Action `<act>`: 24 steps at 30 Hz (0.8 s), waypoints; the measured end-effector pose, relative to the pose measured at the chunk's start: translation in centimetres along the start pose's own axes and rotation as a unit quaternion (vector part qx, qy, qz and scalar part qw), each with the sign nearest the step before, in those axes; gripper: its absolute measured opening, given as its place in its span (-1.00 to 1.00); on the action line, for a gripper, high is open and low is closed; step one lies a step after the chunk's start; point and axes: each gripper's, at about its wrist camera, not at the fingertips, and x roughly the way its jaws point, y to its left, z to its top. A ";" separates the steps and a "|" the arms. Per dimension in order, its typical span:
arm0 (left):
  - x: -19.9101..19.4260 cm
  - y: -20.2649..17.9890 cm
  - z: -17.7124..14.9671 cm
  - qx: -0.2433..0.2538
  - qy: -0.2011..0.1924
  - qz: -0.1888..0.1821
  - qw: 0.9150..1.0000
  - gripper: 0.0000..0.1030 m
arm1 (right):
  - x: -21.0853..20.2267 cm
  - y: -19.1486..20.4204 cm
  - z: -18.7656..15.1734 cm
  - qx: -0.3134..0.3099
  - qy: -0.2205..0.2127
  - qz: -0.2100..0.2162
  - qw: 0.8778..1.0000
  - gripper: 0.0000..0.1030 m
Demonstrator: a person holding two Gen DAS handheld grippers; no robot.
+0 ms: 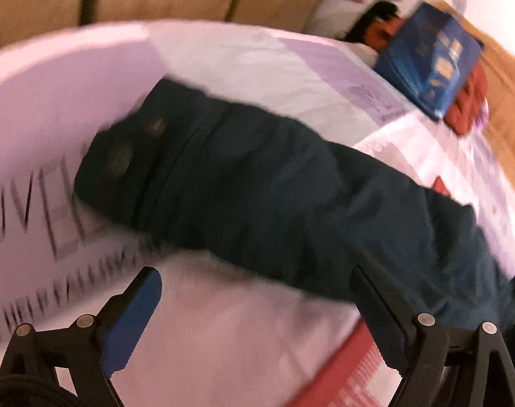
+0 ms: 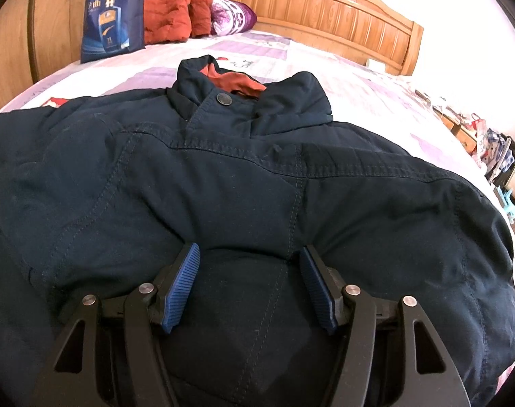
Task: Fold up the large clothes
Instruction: 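Move the left tool to the other sleeve's buttoned cuff, then close the left tool on the buttoned cuff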
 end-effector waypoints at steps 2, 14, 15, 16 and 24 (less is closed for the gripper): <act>0.1 0.7 -0.8 -0.026 0.002 -0.005 1.000 0.82 | 0.0 0.0 0.0 0.000 0.000 0.000 1.000 0.27; 7.4 2.1 5.8 -0.158 -0.044 0.010 0.986 -0.47 | 0.0 0.0 0.0 0.000 0.000 0.000 1.000 0.27; 7.1 1.3 6.3 -0.149 -0.052 0.015 0.987 -0.62 | 0.0 0.0 0.0 0.000 0.000 0.000 1.000 0.27; 6.8 0.5 6.5 -0.131 -0.059 0.017 0.989 -0.67 | 0.0 0.0 0.0 0.000 0.000 0.000 1.000 0.27; 0.2 -9.4 8.4 0.043 -0.136 -0.001 0.990 -0.79 | 0.0 0.1 0.0 -0.001 0.000 -0.001 1.000 0.27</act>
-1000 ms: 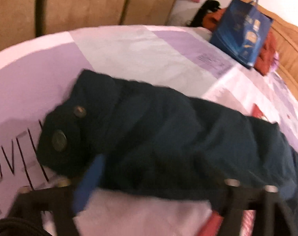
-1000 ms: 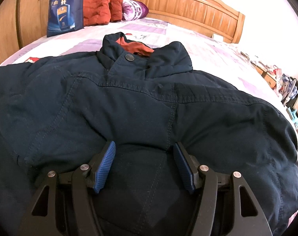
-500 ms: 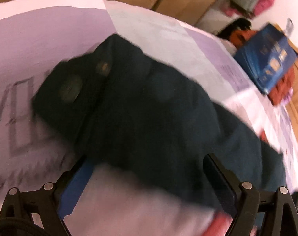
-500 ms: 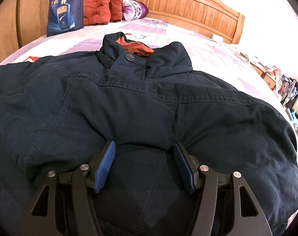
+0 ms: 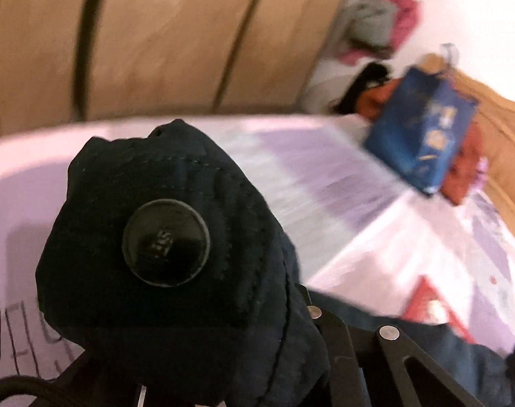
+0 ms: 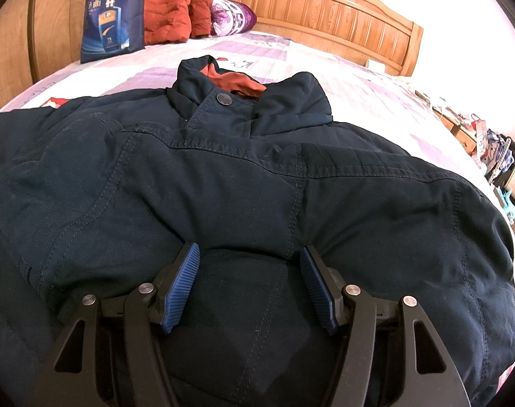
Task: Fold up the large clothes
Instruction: 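Close the left tool on the buttoned cuff, then lift the cuff with the left tool and fold it across the jacket body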
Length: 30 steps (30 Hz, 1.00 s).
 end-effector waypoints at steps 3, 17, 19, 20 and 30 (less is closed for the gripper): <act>-2.5 -5.1 1.6 0.043 -0.022 -0.047 0.998 -0.80 | 0.0 0.0 0.0 0.000 0.000 0.000 1.000 0.27; -11.0 -35.1 -10.6 0.266 0.023 -0.308 0.913 -0.84 | -9.2 -4.9 -0.1 0.085 -0.040 0.027 0.995 0.26; -11.6 -38.2 -14.6 0.293 0.044 -0.333 0.895 -0.84 | -11.4 -7.4 -1.6 0.095 -0.041 0.023 0.994 0.26; -11.8 -39.5 -16.8 0.310 0.055 -0.342 0.885 -0.84 | -11.9 -8.4 -2.1 0.095 -0.039 0.017 0.995 0.26; -13.8 -45.4 -35.7 0.437 0.152 -0.351 0.814 -0.84 | -15.4 -18.5 -7.8 0.134 -0.005 -0.046 0.990 0.26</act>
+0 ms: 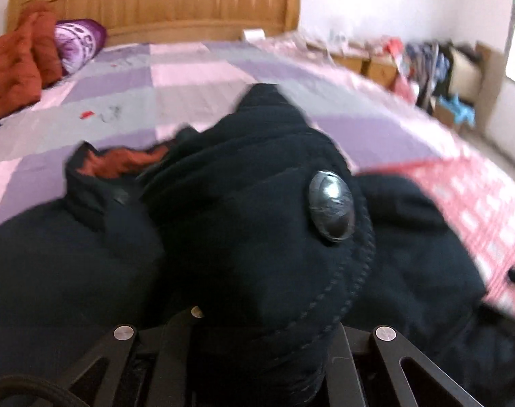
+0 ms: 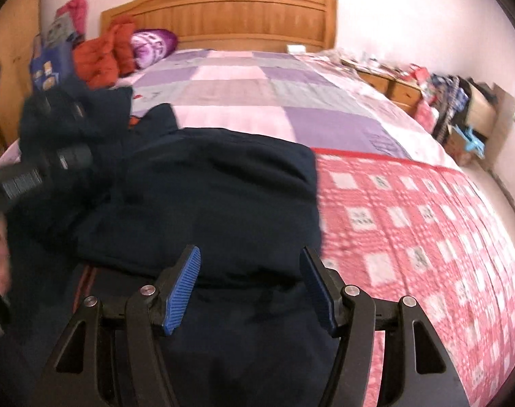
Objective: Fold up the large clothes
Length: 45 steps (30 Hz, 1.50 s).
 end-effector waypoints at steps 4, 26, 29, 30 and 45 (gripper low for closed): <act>0.4 -1.5 -1.8 0.022 0.014 0.005 1.000 -0.74 | 0.0 -1.2 -0.2 0.009 0.009 0.008 1.000 0.26; -7.3 -1.6 -6.5 0.084 -0.031 -0.004 0.996 0.54 | 0.2 2.6 6.9 0.082 0.031 0.132 0.987 0.73; -9.1 1.5 -8.5 0.056 -0.019 0.036 0.998 0.54 | 1.3 5.2 6.9 0.064 0.049 0.147 0.986 0.74; -9.3 2.7 -9.0 0.046 -0.013 0.052 0.997 0.54 | 1.8 5.6 7.0 0.058 0.058 0.144 0.986 0.74; -8.6 22.1 -13.6 -0.157 0.059 0.253 0.953 0.54 | 6.3 11.7 7.0 -0.016 0.074 0.144 0.987 -0.61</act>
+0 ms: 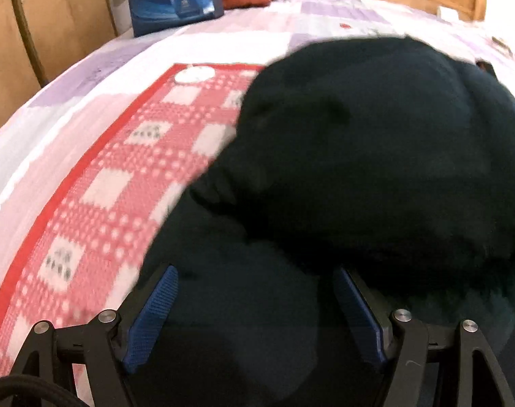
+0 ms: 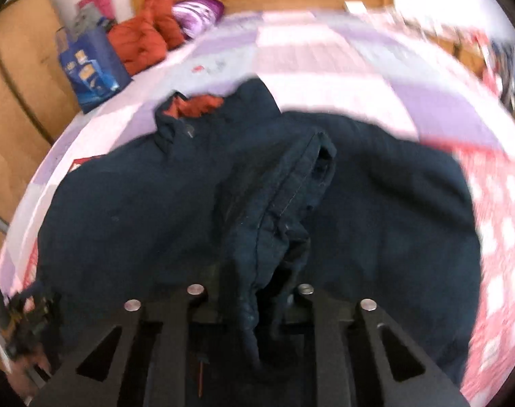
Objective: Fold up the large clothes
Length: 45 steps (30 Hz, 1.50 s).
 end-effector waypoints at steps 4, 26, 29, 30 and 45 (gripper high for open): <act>1.7 -0.8 2.3 0.017 -0.020 0.029 0.999 0.61 | -1.9 1.8 2.8 -0.046 -0.051 -0.005 0.998 -0.63; -6.9 -1.5 2.8 0.096 -0.096 -0.049 0.990 0.68 | -0.4 -2.2 -1.8 -0.002 -0.004 -0.104 0.995 -0.05; -5.6 -3.9 6.8 0.112 -0.099 -0.062 0.987 0.68 | -4.5 -0.4 -1.2 -0.025 -0.097 -0.198 0.975 0.26; -4.6 -4.5 8.0 0.106 -0.093 -0.060 0.988 0.68 | -5.5 0.4 -1.0 -0.026 -0.127 -0.214 0.968 0.42; 7.1 -1.8 8.3 -0.009 -0.007 -0.030 0.999 1.00 | 6.5 0.4 0.6 -0.053 -0.022 -0.096 0.994 -0.20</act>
